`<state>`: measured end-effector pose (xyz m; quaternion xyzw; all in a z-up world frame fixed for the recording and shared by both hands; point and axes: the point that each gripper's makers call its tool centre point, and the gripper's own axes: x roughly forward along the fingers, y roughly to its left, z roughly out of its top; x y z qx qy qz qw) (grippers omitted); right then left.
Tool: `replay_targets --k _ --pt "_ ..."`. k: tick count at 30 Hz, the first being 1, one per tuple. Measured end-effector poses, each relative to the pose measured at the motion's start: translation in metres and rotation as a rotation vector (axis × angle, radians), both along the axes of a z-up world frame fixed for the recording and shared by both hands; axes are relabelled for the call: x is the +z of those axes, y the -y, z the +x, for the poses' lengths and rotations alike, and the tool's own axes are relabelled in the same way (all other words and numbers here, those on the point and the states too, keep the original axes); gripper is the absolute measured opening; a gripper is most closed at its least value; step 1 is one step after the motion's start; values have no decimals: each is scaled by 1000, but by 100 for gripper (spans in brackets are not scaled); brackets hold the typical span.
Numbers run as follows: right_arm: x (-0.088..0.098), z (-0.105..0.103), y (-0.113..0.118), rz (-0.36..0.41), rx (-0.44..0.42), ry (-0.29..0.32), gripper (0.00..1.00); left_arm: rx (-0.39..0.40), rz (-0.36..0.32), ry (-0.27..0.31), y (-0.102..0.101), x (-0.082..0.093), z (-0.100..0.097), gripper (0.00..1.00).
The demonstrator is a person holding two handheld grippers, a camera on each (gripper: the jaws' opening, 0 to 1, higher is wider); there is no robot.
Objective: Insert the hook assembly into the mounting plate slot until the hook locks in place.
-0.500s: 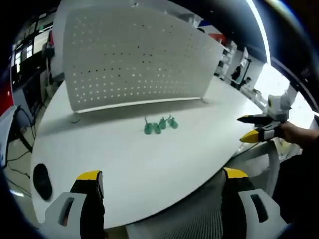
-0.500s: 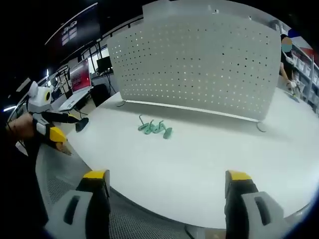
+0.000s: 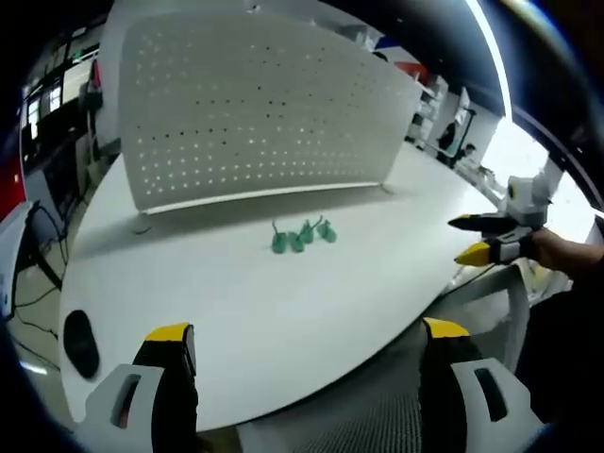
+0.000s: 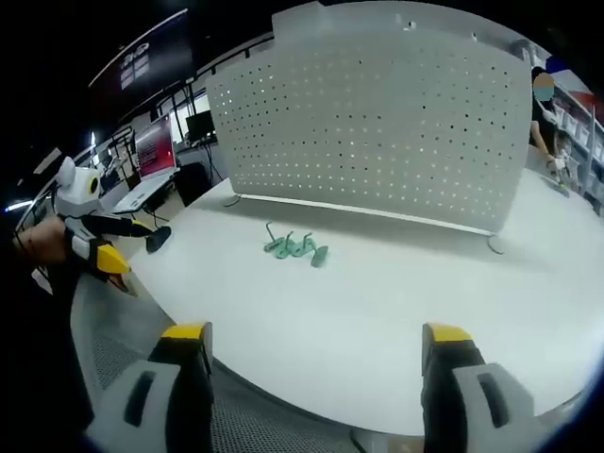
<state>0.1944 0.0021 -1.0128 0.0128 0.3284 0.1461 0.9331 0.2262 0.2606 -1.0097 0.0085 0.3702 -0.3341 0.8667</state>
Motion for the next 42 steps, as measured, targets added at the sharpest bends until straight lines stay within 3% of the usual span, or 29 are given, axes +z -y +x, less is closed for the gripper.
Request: replay_targets --k 42 --pt "-7 7 -6 -1 25 -24 80 16 13 -13 -8 -3 0 100"
